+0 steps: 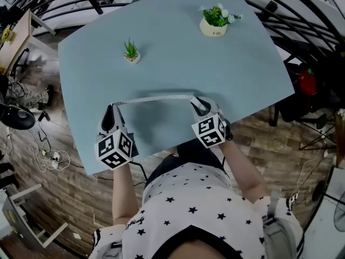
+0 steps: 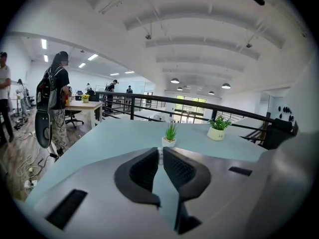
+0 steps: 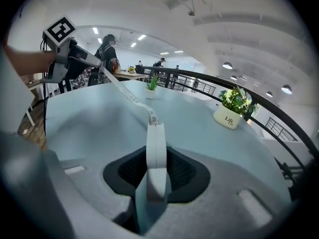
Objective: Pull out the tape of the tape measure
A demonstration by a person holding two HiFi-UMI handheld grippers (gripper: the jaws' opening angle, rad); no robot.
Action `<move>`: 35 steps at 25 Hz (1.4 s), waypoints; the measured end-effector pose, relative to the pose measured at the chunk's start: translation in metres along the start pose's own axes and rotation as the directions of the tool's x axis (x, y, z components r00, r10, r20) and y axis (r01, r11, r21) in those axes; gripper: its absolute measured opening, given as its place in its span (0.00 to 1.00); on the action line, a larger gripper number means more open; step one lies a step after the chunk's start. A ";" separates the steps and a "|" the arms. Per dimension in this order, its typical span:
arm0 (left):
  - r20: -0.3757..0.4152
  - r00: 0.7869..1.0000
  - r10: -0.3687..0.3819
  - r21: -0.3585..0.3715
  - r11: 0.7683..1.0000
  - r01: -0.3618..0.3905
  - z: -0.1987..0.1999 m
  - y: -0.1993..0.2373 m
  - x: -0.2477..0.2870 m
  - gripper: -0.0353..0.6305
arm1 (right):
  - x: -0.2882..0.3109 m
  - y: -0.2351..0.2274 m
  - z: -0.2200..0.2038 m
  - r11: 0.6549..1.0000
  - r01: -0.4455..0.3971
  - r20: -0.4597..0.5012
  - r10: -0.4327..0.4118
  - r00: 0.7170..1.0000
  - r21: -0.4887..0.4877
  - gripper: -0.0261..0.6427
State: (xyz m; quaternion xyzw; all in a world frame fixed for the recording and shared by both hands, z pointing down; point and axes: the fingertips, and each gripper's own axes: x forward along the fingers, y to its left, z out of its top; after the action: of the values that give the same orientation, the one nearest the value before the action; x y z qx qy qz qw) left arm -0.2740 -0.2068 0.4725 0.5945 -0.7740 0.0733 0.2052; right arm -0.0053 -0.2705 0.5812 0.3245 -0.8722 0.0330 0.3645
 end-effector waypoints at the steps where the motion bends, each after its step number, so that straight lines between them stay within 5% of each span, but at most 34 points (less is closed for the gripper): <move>1: 0.000 1.000 0.006 -0.001 1.000 -0.006 0.000 0.002 0.000 0.10 | 0.000 0.001 -0.001 1.000 -0.004 -0.001 0.004 1.000 0.000 0.19; 17: -0.015 1.000 -0.002 -0.013 1.000 0.001 -0.003 -0.007 0.011 0.10 | 0.013 -0.002 0.009 0.998 -0.008 0.028 0.006 1.000 0.069 0.19; 35: -0.169 0.969 -0.182 0.005 0.983 0.185 -0.053 -0.075 0.049 0.11 | 0.032 -0.005 0.034 0.992 -0.014 0.078 0.004 0.997 0.126 0.21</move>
State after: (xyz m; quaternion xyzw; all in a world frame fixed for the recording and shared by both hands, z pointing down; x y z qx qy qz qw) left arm -0.2003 -0.2530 0.5308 0.6574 -0.6949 0.1116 0.2694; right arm -0.0404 -0.3017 0.5764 0.3442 -0.8833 0.0774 0.3089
